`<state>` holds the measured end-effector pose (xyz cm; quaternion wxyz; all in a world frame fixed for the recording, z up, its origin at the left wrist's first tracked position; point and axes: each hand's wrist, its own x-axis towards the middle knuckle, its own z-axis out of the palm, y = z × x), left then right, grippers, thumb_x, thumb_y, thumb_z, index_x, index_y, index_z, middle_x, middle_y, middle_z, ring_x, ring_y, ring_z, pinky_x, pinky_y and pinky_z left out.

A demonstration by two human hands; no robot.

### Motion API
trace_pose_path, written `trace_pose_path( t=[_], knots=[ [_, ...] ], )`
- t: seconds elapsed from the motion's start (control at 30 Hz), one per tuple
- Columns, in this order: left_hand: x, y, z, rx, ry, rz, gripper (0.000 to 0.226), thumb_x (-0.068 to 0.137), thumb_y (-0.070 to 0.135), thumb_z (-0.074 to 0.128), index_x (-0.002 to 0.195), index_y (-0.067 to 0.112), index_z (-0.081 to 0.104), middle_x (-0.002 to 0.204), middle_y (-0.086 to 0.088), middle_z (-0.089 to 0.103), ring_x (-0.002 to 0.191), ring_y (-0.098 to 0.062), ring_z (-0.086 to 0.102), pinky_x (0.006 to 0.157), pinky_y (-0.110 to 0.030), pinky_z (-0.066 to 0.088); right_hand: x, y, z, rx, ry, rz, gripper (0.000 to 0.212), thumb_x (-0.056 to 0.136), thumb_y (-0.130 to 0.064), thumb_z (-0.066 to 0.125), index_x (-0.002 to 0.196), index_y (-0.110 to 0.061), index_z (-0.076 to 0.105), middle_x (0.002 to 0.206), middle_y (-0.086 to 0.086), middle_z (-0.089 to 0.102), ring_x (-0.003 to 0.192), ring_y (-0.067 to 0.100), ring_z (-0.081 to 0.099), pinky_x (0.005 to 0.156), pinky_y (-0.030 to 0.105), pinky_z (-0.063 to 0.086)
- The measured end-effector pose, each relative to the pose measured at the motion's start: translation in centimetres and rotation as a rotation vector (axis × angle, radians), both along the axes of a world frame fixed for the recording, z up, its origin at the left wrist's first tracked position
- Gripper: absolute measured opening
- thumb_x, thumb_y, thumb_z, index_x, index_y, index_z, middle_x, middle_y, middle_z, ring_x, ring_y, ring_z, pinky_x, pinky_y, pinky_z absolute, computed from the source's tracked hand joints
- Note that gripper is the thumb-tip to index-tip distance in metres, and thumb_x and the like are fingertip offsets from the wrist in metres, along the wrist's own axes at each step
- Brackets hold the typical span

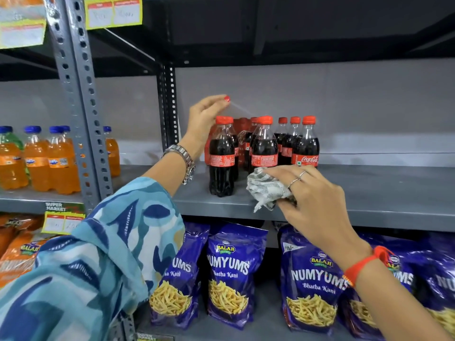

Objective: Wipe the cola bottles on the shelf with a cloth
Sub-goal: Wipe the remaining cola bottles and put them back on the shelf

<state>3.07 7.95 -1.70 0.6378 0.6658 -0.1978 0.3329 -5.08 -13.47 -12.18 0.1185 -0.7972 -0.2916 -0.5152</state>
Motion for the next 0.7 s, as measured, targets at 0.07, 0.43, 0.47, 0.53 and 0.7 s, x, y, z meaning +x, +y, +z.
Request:
trace_pose_path(
  t=[0.07,0.43,0.47,0.53,0.7],
  knots=[
    [-0.1,-0.6,0.7,0.125,-0.174,0.257,0.033,0.085,0.023,0.059,0.114,0.008,0.059,0.116,-0.006,0.062,0.103,-0.011,0.059,0.089,-0.022,0.049,0.0,-0.8,0.0,0.021,0.008,-0.020,0.054,0.065,-0.006,0.071,0.115,-0.026,0.063,0.103,-0.008,0.068,0.091,0.017,0.059,0.048,0.011,0.028],
    [0.8,-6.7,0.7,0.698,0.233,-0.022,0.047,0.092,0.012,0.046,0.137,0.006,0.033,0.129,-0.015,0.053,0.118,-0.017,0.051,0.109,-0.034,0.033,0.2,-4.2,-0.5,0.088,0.055,-0.051,0.063,0.062,-0.003,0.075,0.116,-0.030,0.059,0.102,-0.008,0.067,0.091,0.012,0.050,0.052,0.008,0.023],
    [1.0,-6.8,0.7,0.647,0.280,-0.073,0.048,0.092,0.010,0.046,0.137,0.006,0.032,0.127,-0.015,0.054,0.117,-0.019,0.052,0.109,-0.035,0.034,0.3,-4.4,-0.6,0.085,0.053,-0.049,0.064,0.062,-0.003,0.075,0.116,-0.031,0.057,0.102,-0.008,0.067,0.090,0.012,0.050,0.051,0.009,0.023],
    [1.3,-7.0,0.7,0.528,0.339,-0.162,0.048,0.090,0.005,0.047,0.136,0.004,0.034,0.121,-0.014,0.060,0.112,-0.021,0.056,0.104,-0.031,0.038,0.4,-4.6,-0.7,0.076,0.042,-0.051,0.064,0.062,-0.003,0.074,0.116,-0.032,0.055,0.102,-0.009,0.067,0.089,0.013,0.051,0.049,0.010,0.024],
    [0.5,-6.8,0.9,0.419,0.305,-0.119,0.031,0.079,0.012,0.066,0.109,0.008,0.061,0.093,-0.010,0.071,0.078,-0.019,0.056,0.047,-0.009,0.040,0.6,-4.6,-1.0,0.074,0.012,-0.038,0.064,0.063,-0.003,0.075,0.116,-0.032,0.054,0.102,-0.008,0.067,0.088,0.017,0.054,0.045,0.019,0.035]
  ],
)
